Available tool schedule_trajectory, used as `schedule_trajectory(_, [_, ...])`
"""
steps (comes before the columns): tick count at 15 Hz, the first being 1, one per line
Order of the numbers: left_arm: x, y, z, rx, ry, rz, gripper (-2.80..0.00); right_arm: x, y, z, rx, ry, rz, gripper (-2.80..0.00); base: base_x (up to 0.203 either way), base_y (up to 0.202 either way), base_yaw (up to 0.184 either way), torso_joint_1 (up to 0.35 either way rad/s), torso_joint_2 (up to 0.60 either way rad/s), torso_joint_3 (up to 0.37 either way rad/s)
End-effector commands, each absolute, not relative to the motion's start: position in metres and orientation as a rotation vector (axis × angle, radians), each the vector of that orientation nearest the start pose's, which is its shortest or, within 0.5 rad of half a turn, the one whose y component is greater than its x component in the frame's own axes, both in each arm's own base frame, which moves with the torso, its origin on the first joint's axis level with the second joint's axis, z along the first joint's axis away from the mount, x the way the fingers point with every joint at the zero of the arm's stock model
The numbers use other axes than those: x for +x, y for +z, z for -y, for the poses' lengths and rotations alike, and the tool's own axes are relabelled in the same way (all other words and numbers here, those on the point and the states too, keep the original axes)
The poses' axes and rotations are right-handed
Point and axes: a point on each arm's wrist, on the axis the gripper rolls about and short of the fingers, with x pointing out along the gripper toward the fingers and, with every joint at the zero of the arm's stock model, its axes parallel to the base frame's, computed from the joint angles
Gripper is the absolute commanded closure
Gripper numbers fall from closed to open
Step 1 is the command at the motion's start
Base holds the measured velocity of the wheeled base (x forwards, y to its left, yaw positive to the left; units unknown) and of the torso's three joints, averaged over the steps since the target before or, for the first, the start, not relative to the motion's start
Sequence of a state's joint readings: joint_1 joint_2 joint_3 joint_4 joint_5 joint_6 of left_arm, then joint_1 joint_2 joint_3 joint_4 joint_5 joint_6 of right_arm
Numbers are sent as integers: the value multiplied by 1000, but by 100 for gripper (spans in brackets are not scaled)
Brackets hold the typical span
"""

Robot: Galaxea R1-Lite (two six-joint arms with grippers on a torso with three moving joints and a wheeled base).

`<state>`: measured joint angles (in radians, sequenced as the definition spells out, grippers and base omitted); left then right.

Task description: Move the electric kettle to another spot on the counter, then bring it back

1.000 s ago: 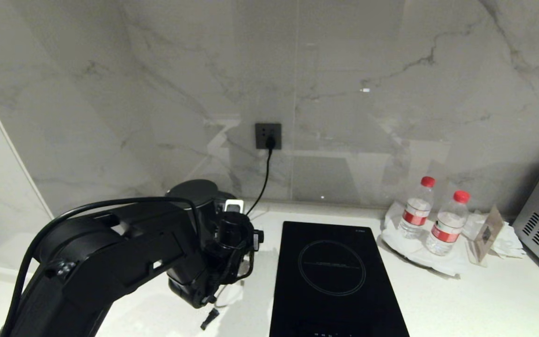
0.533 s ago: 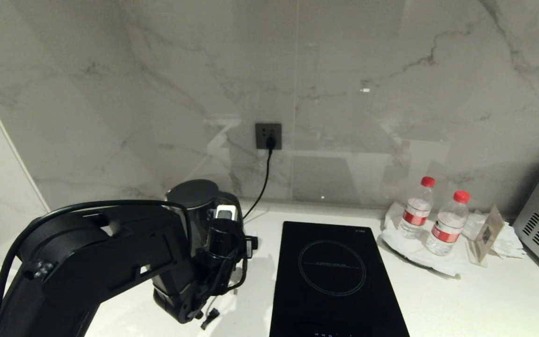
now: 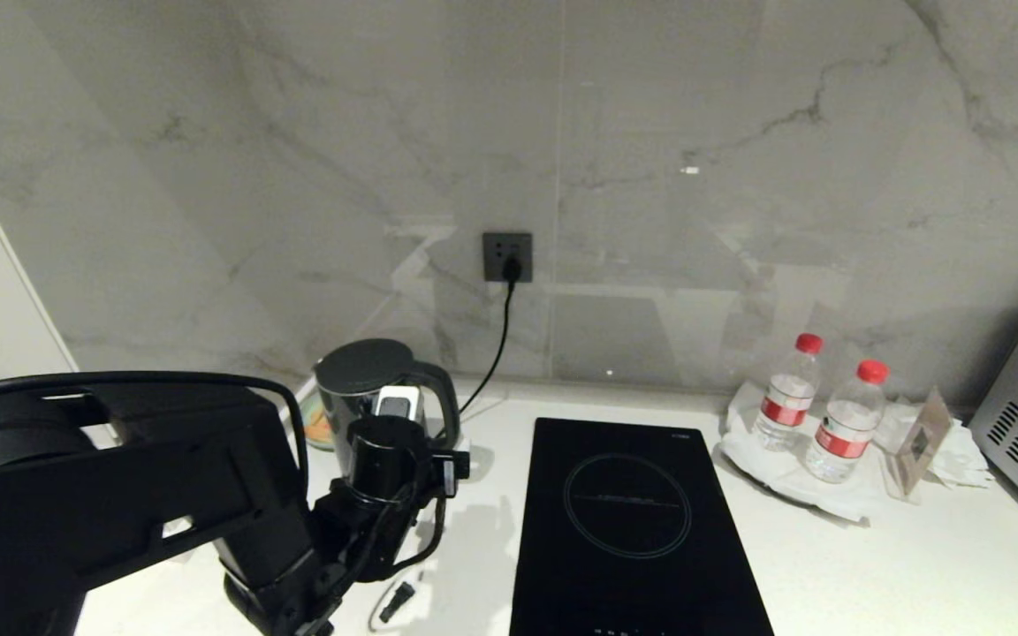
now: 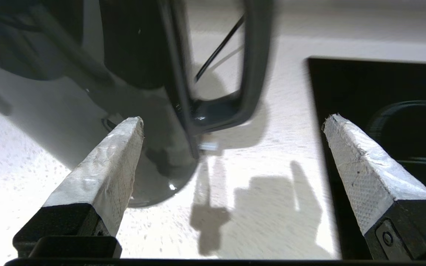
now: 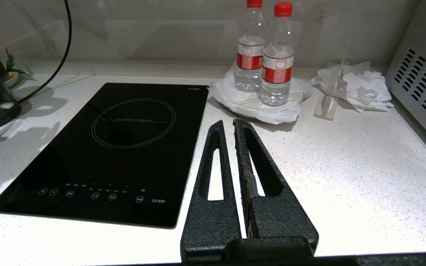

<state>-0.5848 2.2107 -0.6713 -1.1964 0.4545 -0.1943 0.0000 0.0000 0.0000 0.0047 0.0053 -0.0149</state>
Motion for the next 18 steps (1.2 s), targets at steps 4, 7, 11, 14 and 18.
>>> schedule_trajectory(4, [265,87,172,-64,-128,-224,-280,-23,75,0,-15,6,-5,0,0,0,0,0,0,0])
schedule_trajectory(7, [255,100,160,-77,-114,-201,-280,-23,75,0,-15,6,-5,0,0,0,0,0,0,0])
schedule_trajectory(11, [263,120,122,-99,0,-139,0,-23,75,0,-15,6,-6,0,0,0,0,0,0,0])
schedule_trajectory(14, [259,128,103,-106,48,-122,0,-23,75,0,-15,6,-5,0,0,0,0,0,0,0])
schedule_trajectory(18, [236,149,84,-129,37,-83,0,-23,75,0,-15,6,-5,0,0,0,0,0,0,0])
